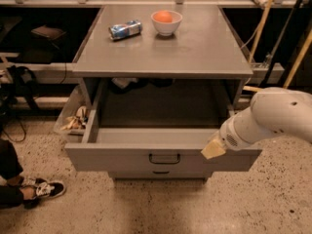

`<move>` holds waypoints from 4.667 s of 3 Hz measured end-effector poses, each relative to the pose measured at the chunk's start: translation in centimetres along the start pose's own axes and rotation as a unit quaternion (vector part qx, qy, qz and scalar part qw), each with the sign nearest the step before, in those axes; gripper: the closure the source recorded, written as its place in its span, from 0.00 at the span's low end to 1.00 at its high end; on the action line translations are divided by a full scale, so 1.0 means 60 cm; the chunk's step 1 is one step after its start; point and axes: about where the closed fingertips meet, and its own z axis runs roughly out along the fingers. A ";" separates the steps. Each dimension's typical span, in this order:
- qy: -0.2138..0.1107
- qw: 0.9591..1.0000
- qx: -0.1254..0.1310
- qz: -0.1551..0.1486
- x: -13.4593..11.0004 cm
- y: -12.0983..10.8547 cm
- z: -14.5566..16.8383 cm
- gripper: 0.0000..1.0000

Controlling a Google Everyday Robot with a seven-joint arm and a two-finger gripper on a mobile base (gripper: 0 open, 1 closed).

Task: Open top drawer

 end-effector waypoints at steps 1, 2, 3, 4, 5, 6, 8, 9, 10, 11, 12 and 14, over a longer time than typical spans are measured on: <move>-0.009 1.000 0.001 0.005 0.023 0.004 -0.007 1.00; -0.009 1.000 0.001 0.005 0.022 0.004 -0.009 1.00; -0.014 1.000 0.003 0.008 0.038 0.008 -0.014 1.00; -0.014 1.000 0.003 0.008 0.036 0.009 -0.017 1.00; -0.018 1.000 0.004 0.012 0.049 0.015 -0.021 1.00; -0.018 1.000 0.004 0.012 0.046 0.018 -0.023 1.00; -0.029 1.000 0.008 0.005 0.041 0.033 -0.030 0.81; -0.029 1.000 0.008 0.005 0.041 0.033 -0.030 0.58; -0.029 1.000 0.008 0.005 0.041 0.033 -0.030 0.35; -0.029 1.000 0.008 0.005 0.041 0.033 -0.030 0.12; -0.029 1.000 0.008 0.005 0.041 0.033 -0.030 0.00; -0.009 0.999 0.036 0.005 0.047 0.009 -0.116 0.00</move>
Offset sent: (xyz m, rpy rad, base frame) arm -0.3359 -0.2400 -0.0446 0.2840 -0.2484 -0.2315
